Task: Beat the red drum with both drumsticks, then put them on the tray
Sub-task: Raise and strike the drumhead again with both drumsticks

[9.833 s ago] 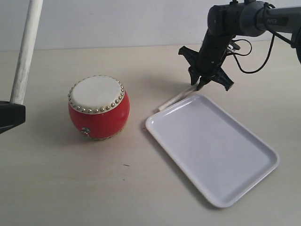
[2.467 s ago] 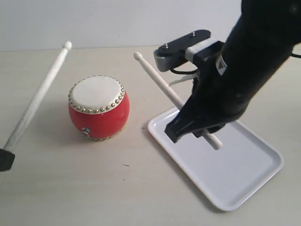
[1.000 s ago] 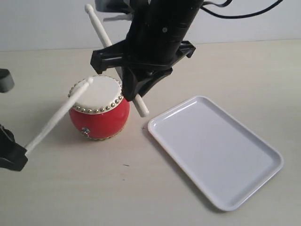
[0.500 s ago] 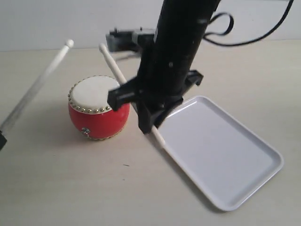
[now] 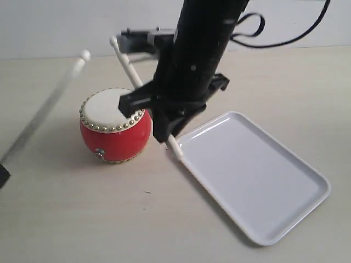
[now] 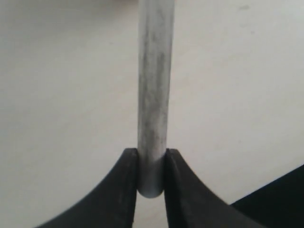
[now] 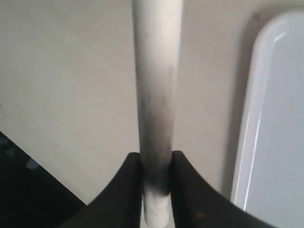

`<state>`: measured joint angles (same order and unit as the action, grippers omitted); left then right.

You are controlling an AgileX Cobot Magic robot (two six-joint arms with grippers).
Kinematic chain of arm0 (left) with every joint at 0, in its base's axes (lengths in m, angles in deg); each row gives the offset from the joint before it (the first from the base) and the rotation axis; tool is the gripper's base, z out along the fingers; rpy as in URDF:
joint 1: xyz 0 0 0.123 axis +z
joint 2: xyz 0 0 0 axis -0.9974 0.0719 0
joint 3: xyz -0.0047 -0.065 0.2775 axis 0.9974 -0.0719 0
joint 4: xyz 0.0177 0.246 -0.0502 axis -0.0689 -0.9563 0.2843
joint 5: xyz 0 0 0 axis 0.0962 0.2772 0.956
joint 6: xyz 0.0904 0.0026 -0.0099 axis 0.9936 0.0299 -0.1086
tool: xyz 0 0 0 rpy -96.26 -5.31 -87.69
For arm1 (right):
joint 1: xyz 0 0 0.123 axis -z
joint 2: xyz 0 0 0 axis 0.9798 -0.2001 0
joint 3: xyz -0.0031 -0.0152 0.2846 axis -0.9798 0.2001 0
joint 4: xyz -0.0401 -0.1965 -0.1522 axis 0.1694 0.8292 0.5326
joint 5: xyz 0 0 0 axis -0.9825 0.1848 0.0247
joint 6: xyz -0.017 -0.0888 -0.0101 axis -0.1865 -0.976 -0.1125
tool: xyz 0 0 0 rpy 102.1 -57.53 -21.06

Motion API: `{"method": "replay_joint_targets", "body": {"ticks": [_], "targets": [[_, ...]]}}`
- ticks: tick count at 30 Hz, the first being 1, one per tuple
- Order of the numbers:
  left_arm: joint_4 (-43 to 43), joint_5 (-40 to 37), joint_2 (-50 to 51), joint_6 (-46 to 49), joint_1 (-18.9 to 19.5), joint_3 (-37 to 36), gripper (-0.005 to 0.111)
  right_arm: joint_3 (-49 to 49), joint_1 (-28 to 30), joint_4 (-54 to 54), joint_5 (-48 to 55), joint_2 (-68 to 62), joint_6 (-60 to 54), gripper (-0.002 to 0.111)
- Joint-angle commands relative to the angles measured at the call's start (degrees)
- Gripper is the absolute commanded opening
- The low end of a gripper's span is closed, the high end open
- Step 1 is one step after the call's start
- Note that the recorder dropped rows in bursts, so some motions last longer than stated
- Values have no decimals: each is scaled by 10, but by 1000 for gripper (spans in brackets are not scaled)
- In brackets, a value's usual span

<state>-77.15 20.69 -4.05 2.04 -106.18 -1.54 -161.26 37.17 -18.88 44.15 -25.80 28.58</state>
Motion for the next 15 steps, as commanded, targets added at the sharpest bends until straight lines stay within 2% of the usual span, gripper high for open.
{"method": "replay_joint_targets", "body": {"ticks": [1,4,7,11,15], "targets": [[13,31,123,11,-26,-7,0,-34,-1,0,1,47,-4,0],[16,39,193,16,-27,-1,0,-35,-1,2,1,61,-4,0],[26,21,213,17,-27,14,0,-35,-1,5,1,61,-4,0],[35,17,140,11,-22,17,0,-32,-1,9,1,40,-4,0],[18,17,7,-13,13,-8,0,9,-1,12,1,-2,-3,0]]}}
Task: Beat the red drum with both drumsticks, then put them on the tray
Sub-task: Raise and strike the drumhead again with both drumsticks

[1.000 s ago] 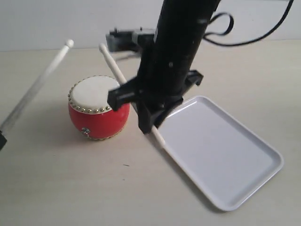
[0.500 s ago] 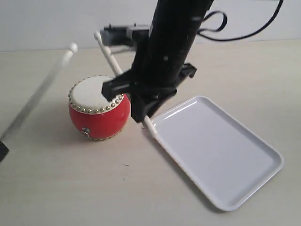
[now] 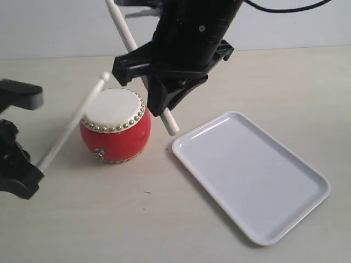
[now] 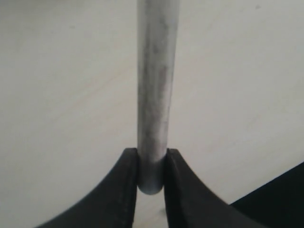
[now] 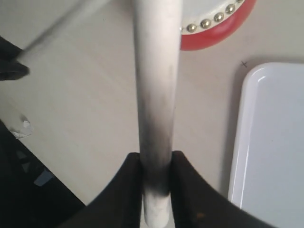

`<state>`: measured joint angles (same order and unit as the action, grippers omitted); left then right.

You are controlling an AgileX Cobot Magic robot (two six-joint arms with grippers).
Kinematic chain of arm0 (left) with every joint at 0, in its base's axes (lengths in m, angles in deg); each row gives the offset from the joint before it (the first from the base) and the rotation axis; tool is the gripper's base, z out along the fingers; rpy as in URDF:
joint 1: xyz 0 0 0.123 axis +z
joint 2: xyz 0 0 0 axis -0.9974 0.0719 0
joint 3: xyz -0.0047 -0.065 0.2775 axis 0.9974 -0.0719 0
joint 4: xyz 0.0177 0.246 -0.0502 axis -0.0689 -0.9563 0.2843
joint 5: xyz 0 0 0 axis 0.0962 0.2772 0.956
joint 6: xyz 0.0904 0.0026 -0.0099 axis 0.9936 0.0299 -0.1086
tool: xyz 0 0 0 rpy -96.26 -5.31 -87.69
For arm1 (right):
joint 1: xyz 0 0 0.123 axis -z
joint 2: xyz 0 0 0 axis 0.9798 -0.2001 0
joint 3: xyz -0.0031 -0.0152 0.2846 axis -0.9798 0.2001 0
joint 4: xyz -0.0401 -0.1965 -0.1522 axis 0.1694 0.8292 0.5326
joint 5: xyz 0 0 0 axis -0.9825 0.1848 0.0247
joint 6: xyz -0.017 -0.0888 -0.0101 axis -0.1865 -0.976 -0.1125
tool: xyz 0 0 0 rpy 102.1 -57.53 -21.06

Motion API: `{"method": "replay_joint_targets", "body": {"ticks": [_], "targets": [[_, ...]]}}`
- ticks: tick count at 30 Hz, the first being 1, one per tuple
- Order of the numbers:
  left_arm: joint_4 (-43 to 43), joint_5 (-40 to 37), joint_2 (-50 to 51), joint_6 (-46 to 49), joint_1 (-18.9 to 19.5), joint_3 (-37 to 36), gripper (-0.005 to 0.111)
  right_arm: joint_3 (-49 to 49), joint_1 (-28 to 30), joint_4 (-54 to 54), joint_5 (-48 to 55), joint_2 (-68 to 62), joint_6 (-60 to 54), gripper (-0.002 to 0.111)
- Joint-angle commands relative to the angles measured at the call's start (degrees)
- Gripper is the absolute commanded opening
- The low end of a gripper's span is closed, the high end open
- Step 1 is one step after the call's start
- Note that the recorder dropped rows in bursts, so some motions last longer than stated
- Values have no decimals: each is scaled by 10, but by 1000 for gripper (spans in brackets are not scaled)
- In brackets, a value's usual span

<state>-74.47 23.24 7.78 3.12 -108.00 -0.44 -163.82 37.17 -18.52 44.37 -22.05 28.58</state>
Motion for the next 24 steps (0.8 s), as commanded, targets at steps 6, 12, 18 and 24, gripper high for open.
{"method": "replay_joint_targets", "body": {"ticks": [6,12,18,24], "targets": [[-5,-16,-257,-37,67,-46,0,92,-21,-3,-1,-134,-6,0],[-11,-37,-225,-31,67,-46,0,45,-21,-7,-1,-104,-6,0],[72,-9,-84,48,60,-46,0,-22,-21,-7,-1,9,-4,0],[86,-2,105,75,34,-34,0,-51,-21,-10,-1,86,1,0]]}}
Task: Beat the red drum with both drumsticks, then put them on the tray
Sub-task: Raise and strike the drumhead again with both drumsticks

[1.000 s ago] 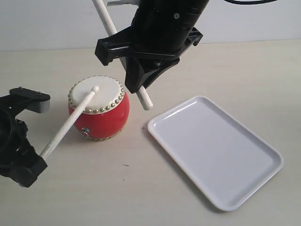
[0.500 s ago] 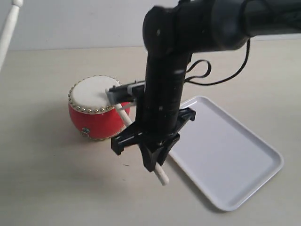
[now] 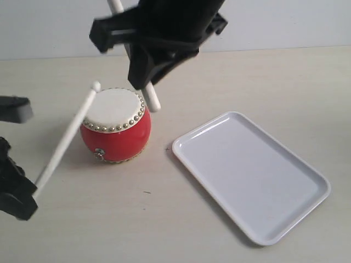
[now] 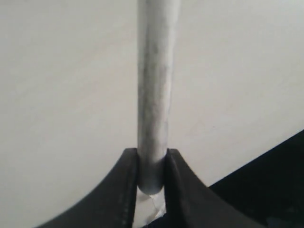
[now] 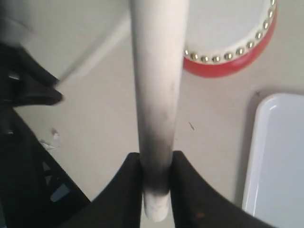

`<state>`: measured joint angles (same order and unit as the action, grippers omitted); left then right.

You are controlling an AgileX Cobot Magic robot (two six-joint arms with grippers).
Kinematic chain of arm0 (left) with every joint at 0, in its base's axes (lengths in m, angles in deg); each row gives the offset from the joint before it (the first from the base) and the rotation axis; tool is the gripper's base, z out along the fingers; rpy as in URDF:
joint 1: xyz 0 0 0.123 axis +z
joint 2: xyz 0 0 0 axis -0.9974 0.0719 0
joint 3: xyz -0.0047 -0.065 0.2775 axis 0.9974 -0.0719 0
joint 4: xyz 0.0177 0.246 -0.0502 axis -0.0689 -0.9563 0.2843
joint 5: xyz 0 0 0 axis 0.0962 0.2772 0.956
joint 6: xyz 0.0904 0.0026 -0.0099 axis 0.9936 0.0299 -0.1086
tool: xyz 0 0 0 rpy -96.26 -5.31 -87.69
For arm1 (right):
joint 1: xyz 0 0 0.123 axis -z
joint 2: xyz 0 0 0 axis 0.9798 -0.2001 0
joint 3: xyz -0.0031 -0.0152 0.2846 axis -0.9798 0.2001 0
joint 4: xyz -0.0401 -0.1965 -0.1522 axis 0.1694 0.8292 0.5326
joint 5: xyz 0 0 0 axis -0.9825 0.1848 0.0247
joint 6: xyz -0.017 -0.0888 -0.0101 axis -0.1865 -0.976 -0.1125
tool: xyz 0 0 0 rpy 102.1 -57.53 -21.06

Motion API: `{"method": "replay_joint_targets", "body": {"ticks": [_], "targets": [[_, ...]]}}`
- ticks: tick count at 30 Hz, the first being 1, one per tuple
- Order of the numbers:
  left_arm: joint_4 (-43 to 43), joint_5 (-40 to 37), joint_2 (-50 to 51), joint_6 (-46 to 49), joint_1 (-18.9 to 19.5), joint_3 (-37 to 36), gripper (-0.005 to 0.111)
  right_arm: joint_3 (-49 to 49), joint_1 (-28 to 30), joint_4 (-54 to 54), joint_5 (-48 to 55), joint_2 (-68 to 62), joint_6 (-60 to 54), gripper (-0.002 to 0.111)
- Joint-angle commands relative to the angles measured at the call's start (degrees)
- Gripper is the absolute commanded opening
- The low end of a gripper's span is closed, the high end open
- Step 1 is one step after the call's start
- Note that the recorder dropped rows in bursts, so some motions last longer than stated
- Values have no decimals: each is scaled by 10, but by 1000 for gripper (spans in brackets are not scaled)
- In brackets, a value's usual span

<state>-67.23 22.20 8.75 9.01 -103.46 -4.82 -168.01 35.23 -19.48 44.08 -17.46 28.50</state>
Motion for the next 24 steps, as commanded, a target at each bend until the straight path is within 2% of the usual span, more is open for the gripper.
{"method": "replay_joint_targets", "body": {"ticks": [1,5,9,13,18,21,24], "targets": [[17,4,117,16,-9,16,0,-9,-1,5,2,45,2,0],[50,-19,115,26,2,35,0,-9,-1,9,2,46,6,0],[54,-25,2,19,5,32,0,14,-1,9,2,13,6,0],[-16,-22,-144,-65,5,32,0,73,-1,5,2,-67,-1,0],[-109,-26,-268,-140,5,32,0,111,-1,-46,2,-182,-28,0],[-123,-36,-286,-141,5,31,0,102,-1,-52,2,-209,-32,0],[-142,-27,-260,-137,5,15,0,80,0,-49,2,-183,-34,0]]}}
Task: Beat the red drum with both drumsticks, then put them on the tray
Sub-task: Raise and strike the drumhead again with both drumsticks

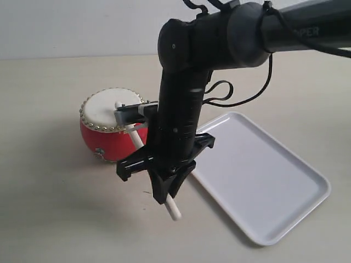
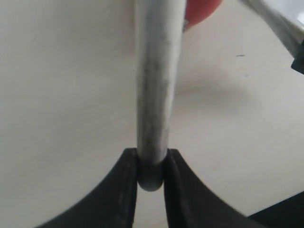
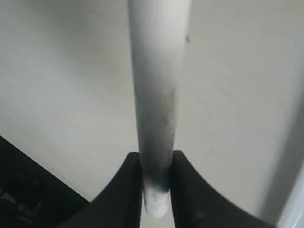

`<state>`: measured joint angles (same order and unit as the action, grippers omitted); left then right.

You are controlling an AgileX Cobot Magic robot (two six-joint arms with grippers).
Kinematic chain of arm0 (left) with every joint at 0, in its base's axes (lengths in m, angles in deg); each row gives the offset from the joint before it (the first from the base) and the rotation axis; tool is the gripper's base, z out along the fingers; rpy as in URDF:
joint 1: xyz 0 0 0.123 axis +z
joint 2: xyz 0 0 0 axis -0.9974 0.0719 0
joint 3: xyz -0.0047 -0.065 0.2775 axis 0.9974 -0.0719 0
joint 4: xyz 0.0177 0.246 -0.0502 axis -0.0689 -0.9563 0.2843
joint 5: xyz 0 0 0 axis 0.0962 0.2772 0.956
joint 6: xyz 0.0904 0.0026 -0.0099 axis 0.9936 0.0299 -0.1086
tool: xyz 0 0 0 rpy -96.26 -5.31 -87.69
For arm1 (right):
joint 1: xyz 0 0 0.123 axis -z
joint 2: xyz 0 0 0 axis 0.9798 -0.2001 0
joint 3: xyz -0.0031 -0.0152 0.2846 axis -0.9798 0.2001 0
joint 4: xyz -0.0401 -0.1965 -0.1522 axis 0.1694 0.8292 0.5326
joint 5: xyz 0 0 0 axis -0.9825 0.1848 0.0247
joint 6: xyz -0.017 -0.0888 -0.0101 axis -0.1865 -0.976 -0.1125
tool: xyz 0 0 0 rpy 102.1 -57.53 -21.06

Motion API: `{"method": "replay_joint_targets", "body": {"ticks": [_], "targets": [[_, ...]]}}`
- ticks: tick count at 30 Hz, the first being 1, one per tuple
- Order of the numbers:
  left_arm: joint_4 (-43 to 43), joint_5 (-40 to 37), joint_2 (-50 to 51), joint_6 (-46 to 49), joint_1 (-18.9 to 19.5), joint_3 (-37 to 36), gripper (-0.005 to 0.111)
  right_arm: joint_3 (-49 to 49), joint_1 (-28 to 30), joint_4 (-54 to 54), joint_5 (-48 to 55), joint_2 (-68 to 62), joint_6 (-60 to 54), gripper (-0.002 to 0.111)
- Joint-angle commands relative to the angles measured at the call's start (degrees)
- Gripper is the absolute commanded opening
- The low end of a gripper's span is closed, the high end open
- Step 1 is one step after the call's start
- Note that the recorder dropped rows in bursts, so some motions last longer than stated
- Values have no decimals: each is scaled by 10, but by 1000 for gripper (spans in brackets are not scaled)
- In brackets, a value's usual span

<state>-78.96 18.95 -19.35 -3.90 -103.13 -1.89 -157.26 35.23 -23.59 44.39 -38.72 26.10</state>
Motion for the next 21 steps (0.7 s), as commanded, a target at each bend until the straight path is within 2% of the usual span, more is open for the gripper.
{"method": "replay_joint_targets", "body": {"ticks": [1,4,9,11,16,18,21], "targets": [[-27,12,37,-7,1,-19,0,-35,0,-7,-2,43,-10,0],[-16,30,96,-2,0,-24,0,-70,0,-1,-2,102,-10,0],[87,74,252,100,0,-23,0,-114,0,4,-2,185,-10,0],[104,89,319,126,0,-23,0,-117,0,4,-2,202,-10,0],[103,55,466,142,0,-1,0,-117,0,18,-2,208,-5,0],[112,42,487,142,0,11,0,-117,0,20,-2,204,-5,0],[135,40,457,150,0,13,0,-117,0,33,-2,187,-5,0]]}}
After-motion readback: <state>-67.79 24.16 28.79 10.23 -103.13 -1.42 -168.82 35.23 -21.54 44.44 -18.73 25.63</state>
